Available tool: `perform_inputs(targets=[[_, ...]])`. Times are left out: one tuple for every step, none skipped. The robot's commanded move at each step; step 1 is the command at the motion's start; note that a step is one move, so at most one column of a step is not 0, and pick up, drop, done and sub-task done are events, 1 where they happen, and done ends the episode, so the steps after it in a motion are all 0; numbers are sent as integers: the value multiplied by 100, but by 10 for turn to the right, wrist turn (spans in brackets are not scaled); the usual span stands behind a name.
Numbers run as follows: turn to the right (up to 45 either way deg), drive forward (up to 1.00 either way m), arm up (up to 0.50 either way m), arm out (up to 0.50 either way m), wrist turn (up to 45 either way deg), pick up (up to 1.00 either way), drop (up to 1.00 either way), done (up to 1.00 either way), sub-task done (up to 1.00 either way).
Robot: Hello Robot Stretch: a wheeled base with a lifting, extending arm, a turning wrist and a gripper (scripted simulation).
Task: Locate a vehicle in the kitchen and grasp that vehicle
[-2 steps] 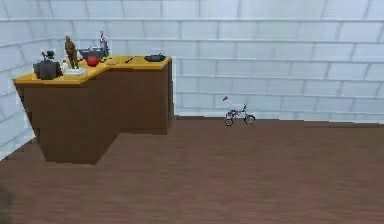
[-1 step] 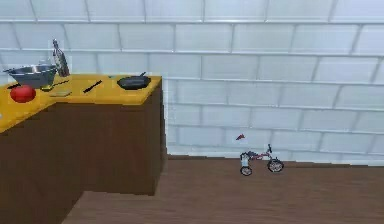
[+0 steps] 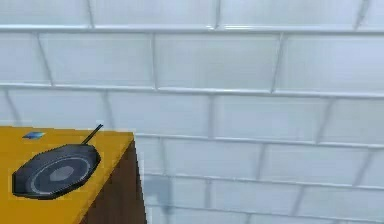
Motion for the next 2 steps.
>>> perform_inputs(targets=[[-390, 0, 0, 0, 0, 0, 0, 0, 0], [0, 0, 14, 0, 0, 0, 0, 0, 0]])
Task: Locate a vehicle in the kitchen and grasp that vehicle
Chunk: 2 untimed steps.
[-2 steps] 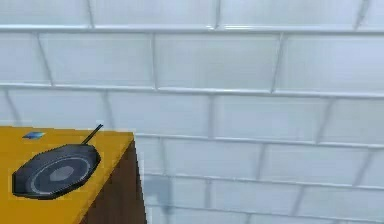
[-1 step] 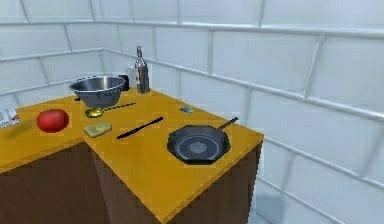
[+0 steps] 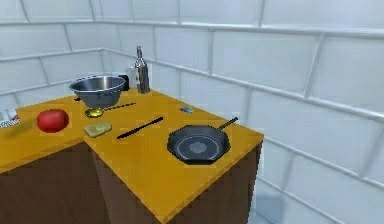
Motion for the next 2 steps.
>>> perform_inputs(targets=[[0, 0, 0, 50, 0, 0, 0, 0, 0], [0, 0, 0, 0, 450, 0, 0, 0, 0]])
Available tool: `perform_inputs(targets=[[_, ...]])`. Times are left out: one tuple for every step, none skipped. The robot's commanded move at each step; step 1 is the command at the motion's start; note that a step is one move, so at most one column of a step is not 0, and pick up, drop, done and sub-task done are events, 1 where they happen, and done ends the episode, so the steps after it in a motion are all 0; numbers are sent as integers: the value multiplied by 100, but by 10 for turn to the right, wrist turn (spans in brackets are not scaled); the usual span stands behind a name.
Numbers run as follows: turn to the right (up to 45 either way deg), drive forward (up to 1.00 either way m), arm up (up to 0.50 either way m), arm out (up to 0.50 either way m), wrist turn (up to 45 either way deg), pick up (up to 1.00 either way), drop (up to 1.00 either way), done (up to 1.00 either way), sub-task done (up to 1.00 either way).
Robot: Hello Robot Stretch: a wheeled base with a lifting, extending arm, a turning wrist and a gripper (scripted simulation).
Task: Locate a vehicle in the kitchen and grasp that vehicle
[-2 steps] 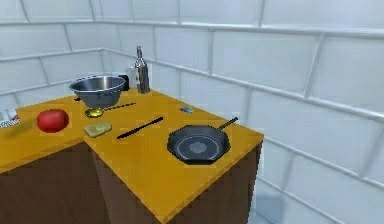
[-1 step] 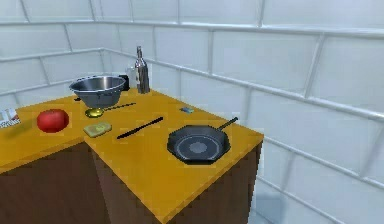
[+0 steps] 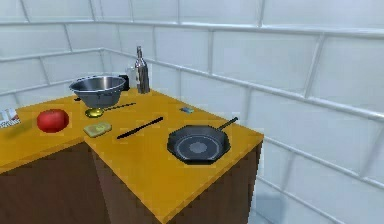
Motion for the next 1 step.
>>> perform_inputs(targets=[[0, 0, 0, 0, 450, 0, 0, 0, 0]])
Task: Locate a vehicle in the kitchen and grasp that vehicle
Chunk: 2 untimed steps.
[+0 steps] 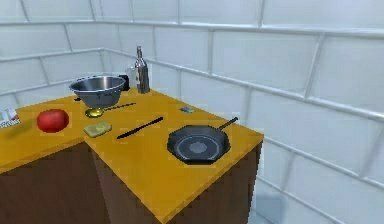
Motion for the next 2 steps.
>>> perform_inputs(targets=[[0, 0, 0, 0, 330, 0, 0, 0, 0], [0, 0, -30, 0, 0, 0, 0, 0, 0]])
